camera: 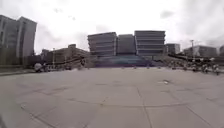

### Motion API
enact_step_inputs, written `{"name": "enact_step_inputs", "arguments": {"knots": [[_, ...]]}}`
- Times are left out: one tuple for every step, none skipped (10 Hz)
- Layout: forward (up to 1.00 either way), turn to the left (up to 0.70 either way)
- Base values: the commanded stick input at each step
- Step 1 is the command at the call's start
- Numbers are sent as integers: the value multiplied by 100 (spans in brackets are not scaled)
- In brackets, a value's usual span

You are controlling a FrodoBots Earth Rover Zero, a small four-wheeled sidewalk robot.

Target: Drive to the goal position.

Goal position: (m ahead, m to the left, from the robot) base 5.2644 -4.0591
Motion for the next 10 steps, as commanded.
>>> {"name": "enact_step_inputs", "arguments": {"knots": [[70,2],[70,2],[70,2],[70,2],[70,2],[70,2],[70,2],[70,2],[70,2],[70,2]]}}
